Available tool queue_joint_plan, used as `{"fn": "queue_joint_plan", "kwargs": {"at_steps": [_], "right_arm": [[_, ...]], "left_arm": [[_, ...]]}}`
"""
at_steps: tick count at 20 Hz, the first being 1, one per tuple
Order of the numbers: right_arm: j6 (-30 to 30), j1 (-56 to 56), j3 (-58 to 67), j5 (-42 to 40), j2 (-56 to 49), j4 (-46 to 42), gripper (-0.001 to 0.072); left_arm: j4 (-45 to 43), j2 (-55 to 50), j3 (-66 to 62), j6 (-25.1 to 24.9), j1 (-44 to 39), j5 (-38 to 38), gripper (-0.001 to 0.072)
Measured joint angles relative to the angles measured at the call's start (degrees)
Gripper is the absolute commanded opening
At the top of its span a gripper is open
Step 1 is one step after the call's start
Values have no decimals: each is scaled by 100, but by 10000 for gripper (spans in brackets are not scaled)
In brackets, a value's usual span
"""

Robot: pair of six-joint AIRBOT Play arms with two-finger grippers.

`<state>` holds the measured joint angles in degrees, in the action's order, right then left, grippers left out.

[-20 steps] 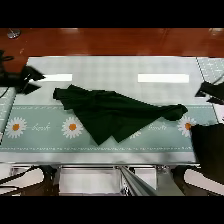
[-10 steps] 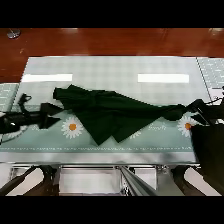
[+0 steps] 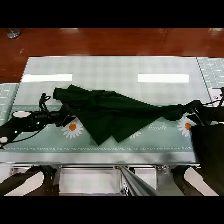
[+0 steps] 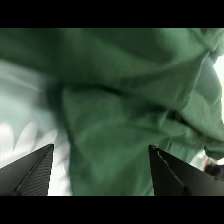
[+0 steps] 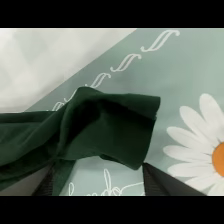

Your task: Fold the shirts.

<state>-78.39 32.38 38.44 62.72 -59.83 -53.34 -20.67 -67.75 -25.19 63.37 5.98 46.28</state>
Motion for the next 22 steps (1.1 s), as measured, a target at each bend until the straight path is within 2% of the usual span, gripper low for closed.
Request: {"fn": "queue_joint_plan", "kwargs": {"at_steps": [4,5,6,7,14,18,22], "right_arm": [[37,0,-9,35,2,24,622],[39,0,-9,35,2,26,622],[39,0,-9,35,2,31,622],[39,0,-9,35,2,33,622],[-175,437,11,4,0,-415,623],[-280,535,11,-118,-17,-728,622],[142,564,83,-221,-382,-310,622]], "left_arm": [[96,-385,-358,-7,-337,-111,691],[118,-494,-452,-9,-459,-111,578],[120,-597,-538,-13,-564,-107,159],[68,-706,-627,-24,-640,-94,22],[98,-949,-1342,-492,-446,949,22],[96,-973,-1508,-557,-343,1141,22],[98,-975,-1554,-579,-317,1202,22]]}}
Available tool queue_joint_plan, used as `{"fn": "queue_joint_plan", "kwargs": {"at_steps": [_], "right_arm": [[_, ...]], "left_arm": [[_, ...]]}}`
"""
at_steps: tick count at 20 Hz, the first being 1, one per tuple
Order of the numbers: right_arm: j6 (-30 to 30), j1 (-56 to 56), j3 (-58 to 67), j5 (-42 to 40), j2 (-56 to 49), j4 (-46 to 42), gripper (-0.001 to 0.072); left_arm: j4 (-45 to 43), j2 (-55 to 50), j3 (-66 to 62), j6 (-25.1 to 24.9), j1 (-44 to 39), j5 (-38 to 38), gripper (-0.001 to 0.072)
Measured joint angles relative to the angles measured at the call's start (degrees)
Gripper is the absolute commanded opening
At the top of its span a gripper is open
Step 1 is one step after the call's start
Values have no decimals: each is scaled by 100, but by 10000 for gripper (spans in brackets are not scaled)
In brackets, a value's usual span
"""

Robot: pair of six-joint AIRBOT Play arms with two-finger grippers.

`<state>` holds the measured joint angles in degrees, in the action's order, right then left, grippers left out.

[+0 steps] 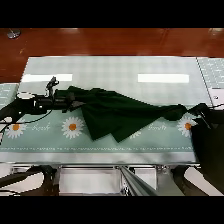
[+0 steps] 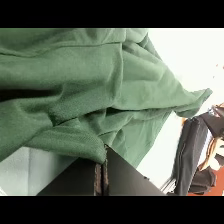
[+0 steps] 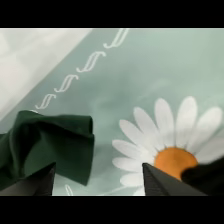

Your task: Fold the shirts.

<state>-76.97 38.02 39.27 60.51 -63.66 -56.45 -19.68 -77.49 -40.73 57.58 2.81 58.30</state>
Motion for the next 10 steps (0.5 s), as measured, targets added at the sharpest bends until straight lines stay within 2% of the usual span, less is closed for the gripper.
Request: {"fn": "queue_joint_plan", "kwargs": {"at_steps": [10], "right_arm": [[1215,7,1161,774,-1628,503,622]], "left_arm": [[2,-2,-13,-11,9,22,22]]}}
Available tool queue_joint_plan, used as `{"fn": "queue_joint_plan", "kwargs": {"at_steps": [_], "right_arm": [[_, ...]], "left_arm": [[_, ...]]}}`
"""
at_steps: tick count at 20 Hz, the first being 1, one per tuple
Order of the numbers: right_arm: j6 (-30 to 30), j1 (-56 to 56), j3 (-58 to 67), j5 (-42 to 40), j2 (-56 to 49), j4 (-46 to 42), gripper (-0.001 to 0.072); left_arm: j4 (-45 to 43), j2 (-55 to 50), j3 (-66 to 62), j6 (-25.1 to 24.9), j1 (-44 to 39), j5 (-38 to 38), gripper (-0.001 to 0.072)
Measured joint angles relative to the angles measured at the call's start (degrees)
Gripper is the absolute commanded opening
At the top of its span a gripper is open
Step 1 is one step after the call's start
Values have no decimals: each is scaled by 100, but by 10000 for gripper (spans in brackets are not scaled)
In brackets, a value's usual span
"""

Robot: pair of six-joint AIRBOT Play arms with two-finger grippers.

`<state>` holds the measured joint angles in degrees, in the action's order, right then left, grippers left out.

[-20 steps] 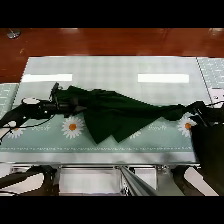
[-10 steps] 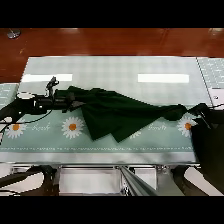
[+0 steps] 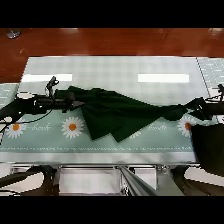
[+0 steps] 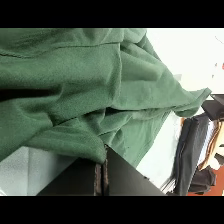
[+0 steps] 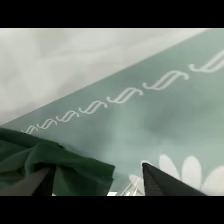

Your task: Fold the shirts.

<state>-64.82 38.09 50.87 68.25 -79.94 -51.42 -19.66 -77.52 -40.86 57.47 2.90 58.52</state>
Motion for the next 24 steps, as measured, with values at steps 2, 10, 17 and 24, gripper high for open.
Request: {"fn": "queue_joint_plan", "kwargs": {"at_steps": [2,10,17,24], "right_arm": [[256,0,107,151,-223,201,622],[874,0,271,564,-634,619,151],[1073,-13,313,726,-616,671,21],[-251,-1316,2070,490,57,245,21]], "left_arm": [[0,2,0,0,0,0,22],[2,0,0,2,-4,4,22],[28,4,-46,11,26,44,22],[133,409,-1790,304,63,-35,20]]}}
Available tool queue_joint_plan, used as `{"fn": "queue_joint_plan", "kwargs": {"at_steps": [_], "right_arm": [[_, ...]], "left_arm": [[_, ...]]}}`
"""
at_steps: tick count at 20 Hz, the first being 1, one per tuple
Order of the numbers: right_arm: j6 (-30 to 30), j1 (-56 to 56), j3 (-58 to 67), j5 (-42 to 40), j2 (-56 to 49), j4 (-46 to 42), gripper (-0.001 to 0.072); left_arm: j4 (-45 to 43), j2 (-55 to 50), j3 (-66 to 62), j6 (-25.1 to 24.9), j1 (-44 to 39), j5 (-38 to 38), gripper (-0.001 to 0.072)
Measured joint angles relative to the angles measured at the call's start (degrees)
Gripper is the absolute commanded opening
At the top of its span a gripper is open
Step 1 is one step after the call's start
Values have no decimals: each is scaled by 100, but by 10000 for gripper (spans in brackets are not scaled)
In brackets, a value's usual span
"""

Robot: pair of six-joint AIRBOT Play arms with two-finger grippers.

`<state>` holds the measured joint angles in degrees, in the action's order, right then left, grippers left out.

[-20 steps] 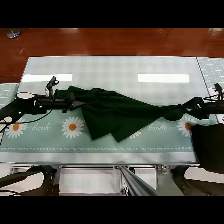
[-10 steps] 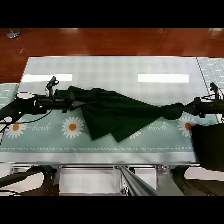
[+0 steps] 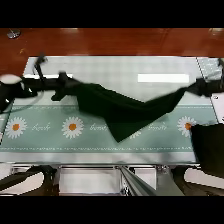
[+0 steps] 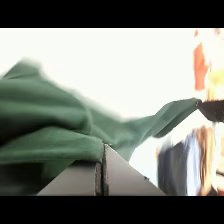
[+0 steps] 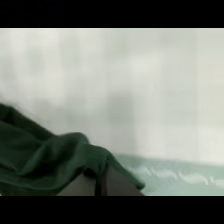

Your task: Fold the shirts.

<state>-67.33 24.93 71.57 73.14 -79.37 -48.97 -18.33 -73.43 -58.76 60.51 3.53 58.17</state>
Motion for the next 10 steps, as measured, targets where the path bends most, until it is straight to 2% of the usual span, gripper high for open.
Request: {"fn": "queue_joint_plan", "kwargs": {"at_steps": [2,5,7,10], "right_arm": [[-732,-529,1121,-127,125,-553,21],[-1521,-960,2898,94,208,-1274,21],[-1834,-1078,3934,437,328,-1561,21],[-2074,-1161,4625,905,914,-1840,22]], "left_arm": [[33,116,-968,225,31,-103,20],[-37,214,-2588,597,186,-199,20],[-308,289,-3630,903,372,-131,20],[-1366,549,-4979,1615,737,116,20]]}}
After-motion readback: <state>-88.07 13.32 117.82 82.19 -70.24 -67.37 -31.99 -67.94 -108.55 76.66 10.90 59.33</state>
